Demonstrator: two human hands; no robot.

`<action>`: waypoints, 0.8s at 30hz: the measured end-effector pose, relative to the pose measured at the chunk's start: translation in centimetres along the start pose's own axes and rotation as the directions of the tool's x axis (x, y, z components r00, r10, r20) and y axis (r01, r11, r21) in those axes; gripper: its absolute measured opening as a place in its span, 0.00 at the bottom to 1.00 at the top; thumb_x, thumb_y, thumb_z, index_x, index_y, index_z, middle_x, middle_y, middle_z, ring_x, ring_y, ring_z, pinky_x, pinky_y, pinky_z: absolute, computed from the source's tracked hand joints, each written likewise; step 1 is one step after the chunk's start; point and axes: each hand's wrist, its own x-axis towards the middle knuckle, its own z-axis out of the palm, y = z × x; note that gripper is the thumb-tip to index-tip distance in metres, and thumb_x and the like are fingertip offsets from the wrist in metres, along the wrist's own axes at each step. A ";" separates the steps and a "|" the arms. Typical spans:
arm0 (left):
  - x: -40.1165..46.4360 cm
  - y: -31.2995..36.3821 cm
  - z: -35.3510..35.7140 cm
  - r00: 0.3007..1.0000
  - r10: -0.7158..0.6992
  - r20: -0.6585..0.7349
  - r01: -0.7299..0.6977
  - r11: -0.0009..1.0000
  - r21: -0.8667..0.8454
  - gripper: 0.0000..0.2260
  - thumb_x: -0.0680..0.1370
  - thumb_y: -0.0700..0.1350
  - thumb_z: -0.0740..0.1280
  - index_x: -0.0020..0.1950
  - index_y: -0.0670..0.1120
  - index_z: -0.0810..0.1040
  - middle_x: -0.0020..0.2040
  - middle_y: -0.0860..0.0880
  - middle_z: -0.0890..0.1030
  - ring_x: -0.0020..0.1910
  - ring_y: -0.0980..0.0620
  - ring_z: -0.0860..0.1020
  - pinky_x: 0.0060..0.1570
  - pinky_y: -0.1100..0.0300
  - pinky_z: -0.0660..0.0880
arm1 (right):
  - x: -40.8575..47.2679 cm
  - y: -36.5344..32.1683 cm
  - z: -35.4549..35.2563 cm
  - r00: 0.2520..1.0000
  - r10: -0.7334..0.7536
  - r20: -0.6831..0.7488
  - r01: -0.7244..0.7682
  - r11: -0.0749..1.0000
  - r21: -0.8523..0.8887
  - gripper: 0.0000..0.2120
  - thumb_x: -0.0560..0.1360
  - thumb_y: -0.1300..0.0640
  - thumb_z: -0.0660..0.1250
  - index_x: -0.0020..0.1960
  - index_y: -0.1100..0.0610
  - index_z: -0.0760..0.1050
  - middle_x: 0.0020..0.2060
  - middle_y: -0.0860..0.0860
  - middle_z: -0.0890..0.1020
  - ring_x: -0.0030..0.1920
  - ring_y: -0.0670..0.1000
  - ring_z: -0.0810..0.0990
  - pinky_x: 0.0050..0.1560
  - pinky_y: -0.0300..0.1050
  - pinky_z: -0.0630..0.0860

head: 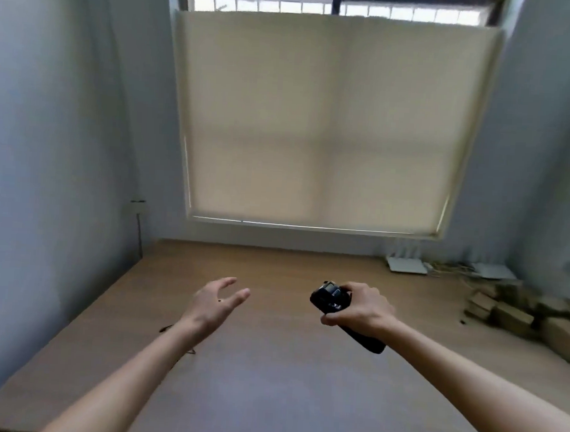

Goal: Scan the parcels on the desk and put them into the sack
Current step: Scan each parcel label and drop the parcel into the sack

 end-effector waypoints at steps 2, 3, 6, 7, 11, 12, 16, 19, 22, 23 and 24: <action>1.5 4.4 4.9 0.995 0.073 0.073 -0.075 0.997 0.015 0.27 0.77 0.59 0.69 0.73 0.48 0.74 0.72 0.48 0.75 0.71 0.49 0.72 0.68 0.56 0.67 | -0.8 5.4 -3.6 0.995 0.082 -0.051 -0.081 0.997 0.008 0.35 0.57 0.32 0.77 0.62 0.40 0.79 0.49 0.43 0.86 0.50 0.50 0.83 0.49 0.43 0.80; 1.9 6.6 7.5 0.989 0.102 0.111 -0.105 0.994 0.020 0.27 0.77 0.59 0.69 0.73 0.48 0.74 0.72 0.47 0.75 0.71 0.49 0.72 0.68 0.56 0.67 | -1.3 8.2 -5.3 0.990 0.121 -0.072 -0.120 0.993 0.010 0.35 0.57 0.32 0.77 0.62 0.40 0.79 0.49 0.44 0.86 0.50 0.50 0.83 0.49 0.43 0.80; 2.8 12.8 15.9 0.963 0.164 0.213 -0.165 0.986 -0.012 0.27 0.77 0.60 0.69 0.72 0.49 0.74 0.70 0.46 0.77 0.69 0.49 0.74 0.67 0.56 0.69 | -3.0 16.5 -10.1 0.966 0.225 -0.126 -0.226 0.974 0.003 0.34 0.59 0.33 0.79 0.63 0.41 0.79 0.51 0.45 0.85 0.50 0.50 0.82 0.46 0.41 0.77; 2.8 14.8 18.8 0.953 0.179 0.246 -0.178 0.984 -0.026 0.27 0.76 0.61 0.69 0.72 0.50 0.74 0.69 0.46 0.77 0.68 0.49 0.75 0.67 0.55 0.70 | -3.5 19.3 -11.6 0.956 0.257 -0.142 -0.259 0.966 0.008 0.34 0.59 0.33 0.79 0.63 0.42 0.79 0.52 0.46 0.85 0.50 0.50 0.81 0.46 0.41 0.76; 2.1 22.4 30.4 0.898 0.251 0.362 -0.235 0.968 -0.089 0.28 0.76 0.64 0.69 0.72 0.50 0.74 0.68 0.45 0.78 0.65 0.49 0.77 0.65 0.51 0.74 | -5.5 30.1 -17.1 0.903 0.388 -0.187 -0.391 0.920 0.021 0.35 0.58 0.35 0.80 0.63 0.43 0.80 0.55 0.47 0.85 0.55 0.52 0.82 0.50 0.43 0.78; 1.8 24.3 33.2 0.885 0.273 0.378 -0.254 0.962 -0.100 0.28 0.76 0.63 0.69 0.72 0.50 0.74 0.67 0.45 0.78 0.65 0.48 0.77 0.65 0.52 0.74 | -6.1 32.6 -18.4 0.889 0.416 -0.193 -0.420 0.907 0.021 0.35 0.58 0.35 0.80 0.63 0.43 0.80 0.56 0.48 0.85 0.56 0.53 0.83 0.51 0.44 0.79; 0.5 31.4 43.5 0.820 0.339 0.461 -0.303 0.941 -0.153 0.29 0.77 0.64 0.67 0.72 0.50 0.73 0.67 0.45 0.78 0.64 0.49 0.77 0.65 0.52 0.74 | -8.2 42.1 -22.7 0.830 0.513 -0.220 -0.521 0.853 0.024 0.35 0.57 0.34 0.80 0.62 0.44 0.80 0.55 0.48 0.85 0.56 0.54 0.83 0.54 0.47 0.81; 0.0 35.1 49.2 0.787 0.351 0.508 -0.298 0.936 -0.186 0.30 0.76 0.65 0.66 0.73 0.50 0.73 0.65 0.46 0.79 0.61 0.49 0.78 0.63 0.52 0.76 | -9.2 47.5 -25.0 0.796 0.558 -0.235 -0.566 0.824 0.040 0.38 0.57 0.33 0.79 0.64 0.43 0.79 0.58 0.48 0.84 0.58 0.53 0.82 0.57 0.48 0.80; 0.1 38.5 54.7 0.744 0.368 0.557 -0.310 0.929 -0.201 0.30 0.76 0.65 0.67 0.73 0.49 0.73 0.63 0.47 0.80 0.60 0.50 0.79 0.62 0.52 0.77 | -9.3 52.7 -26.7 0.760 0.604 -0.240 -0.603 0.793 0.084 0.39 0.57 0.33 0.79 0.65 0.44 0.78 0.58 0.48 0.84 0.57 0.53 0.82 0.56 0.47 0.80; 0.2 39.5 56.4 0.735 0.371 0.568 -0.313 0.928 -0.201 0.30 0.76 0.64 0.67 0.73 0.49 0.73 0.63 0.47 0.80 0.59 0.50 0.79 0.62 0.52 0.77 | -9.2 54.3 -27.0 0.749 0.616 -0.245 -0.612 0.784 0.100 0.40 0.57 0.33 0.79 0.66 0.44 0.78 0.59 0.48 0.84 0.57 0.53 0.82 0.57 0.47 0.80; 0.5 40.3 58.1 0.725 0.374 0.578 -0.315 0.927 -0.205 0.30 0.76 0.65 0.67 0.73 0.49 0.73 0.63 0.47 0.80 0.59 0.50 0.79 0.61 0.52 0.77 | -9.0 55.9 -27.2 0.739 0.627 -0.246 -0.620 0.776 0.115 0.41 0.57 0.33 0.79 0.68 0.44 0.77 0.61 0.48 0.83 0.59 0.53 0.81 0.57 0.47 0.80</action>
